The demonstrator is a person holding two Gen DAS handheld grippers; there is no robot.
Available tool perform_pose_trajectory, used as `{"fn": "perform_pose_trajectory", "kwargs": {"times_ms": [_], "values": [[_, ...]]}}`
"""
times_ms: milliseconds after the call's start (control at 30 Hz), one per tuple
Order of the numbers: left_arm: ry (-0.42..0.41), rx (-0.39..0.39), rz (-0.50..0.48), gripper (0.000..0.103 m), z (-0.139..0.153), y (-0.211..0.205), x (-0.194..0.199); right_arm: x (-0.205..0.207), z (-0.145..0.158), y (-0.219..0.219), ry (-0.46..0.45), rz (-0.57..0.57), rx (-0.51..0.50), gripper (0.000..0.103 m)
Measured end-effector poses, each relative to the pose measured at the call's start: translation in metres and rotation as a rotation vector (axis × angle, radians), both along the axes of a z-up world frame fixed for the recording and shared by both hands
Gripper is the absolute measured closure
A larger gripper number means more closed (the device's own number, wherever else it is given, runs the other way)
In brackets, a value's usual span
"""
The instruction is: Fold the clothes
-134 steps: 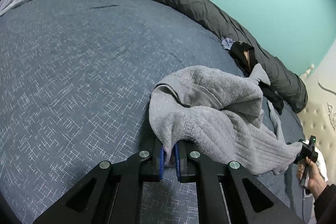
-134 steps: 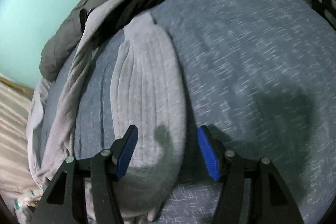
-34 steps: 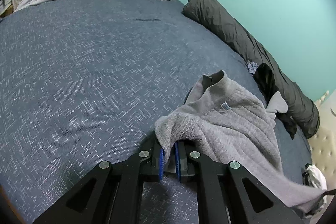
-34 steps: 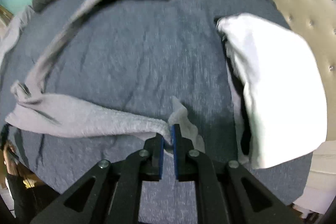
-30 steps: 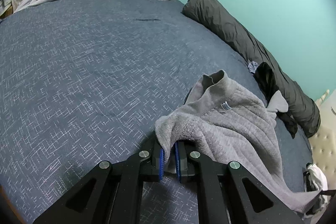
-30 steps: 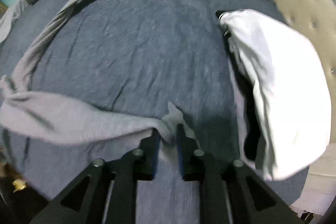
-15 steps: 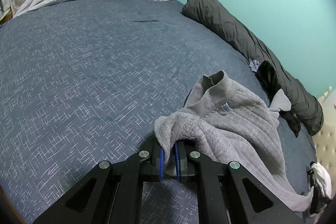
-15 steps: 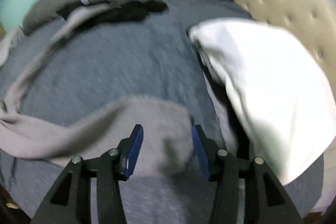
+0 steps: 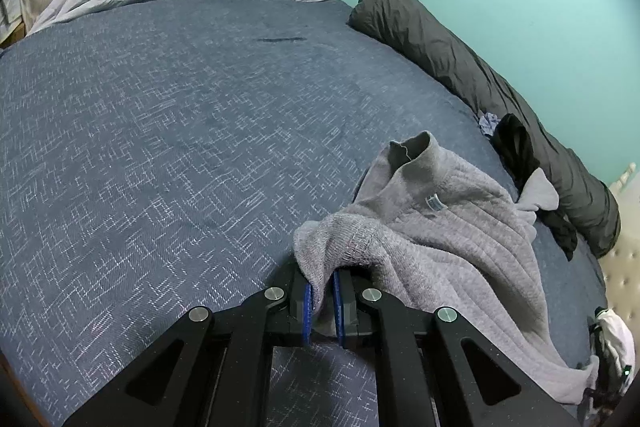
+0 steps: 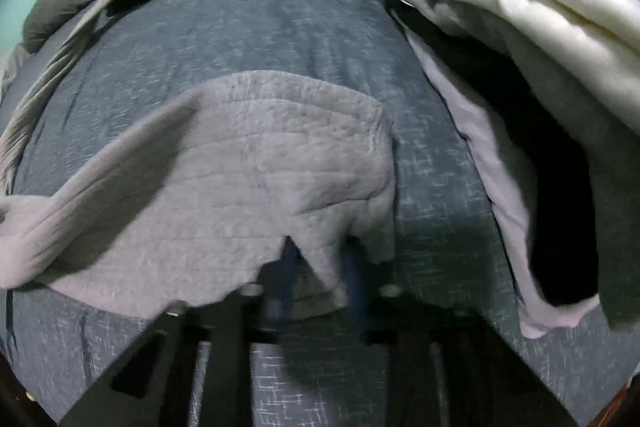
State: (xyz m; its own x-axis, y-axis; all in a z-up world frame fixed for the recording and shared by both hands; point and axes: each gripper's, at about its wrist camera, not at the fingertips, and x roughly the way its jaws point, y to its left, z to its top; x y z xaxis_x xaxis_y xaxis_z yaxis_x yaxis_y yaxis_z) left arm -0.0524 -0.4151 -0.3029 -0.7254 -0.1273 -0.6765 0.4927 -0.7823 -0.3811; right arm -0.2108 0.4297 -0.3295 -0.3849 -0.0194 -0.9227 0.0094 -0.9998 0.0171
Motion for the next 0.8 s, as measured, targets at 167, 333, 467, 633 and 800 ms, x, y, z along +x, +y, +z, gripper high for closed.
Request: {"fn": "perform_pose_trajectory", "kwargs": {"times_ms": [167,333,467,633,800], "values": [[0.0,-0.002,-0.001,0.095,0.001,0.001,0.0,0.007,0.026,-0.027,0.077,0.12,-0.042,0.095],[0.001,-0.002,-0.001,0.095,0.001,0.002,0.0,0.021,0.03,-0.091,-0.039,0.378,-0.084,0.093],[0.003,0.003,-0.005,0.095,0.001,0.0,0.001,0.016,0.022,-0.102,-0.091,0.377,-0.108,0.081],[0.006,0.005,-0.006,0.095,0.001,0.0,0.001,0.028,0.052,-0.065,0.05,0.288,-0.29,0.059],[0.005,0.0,-0.004,0.095,0.002,0.002,0.0,0.02,0.047,-0.027,0.073,0.076,-0.224,0.057]]}}
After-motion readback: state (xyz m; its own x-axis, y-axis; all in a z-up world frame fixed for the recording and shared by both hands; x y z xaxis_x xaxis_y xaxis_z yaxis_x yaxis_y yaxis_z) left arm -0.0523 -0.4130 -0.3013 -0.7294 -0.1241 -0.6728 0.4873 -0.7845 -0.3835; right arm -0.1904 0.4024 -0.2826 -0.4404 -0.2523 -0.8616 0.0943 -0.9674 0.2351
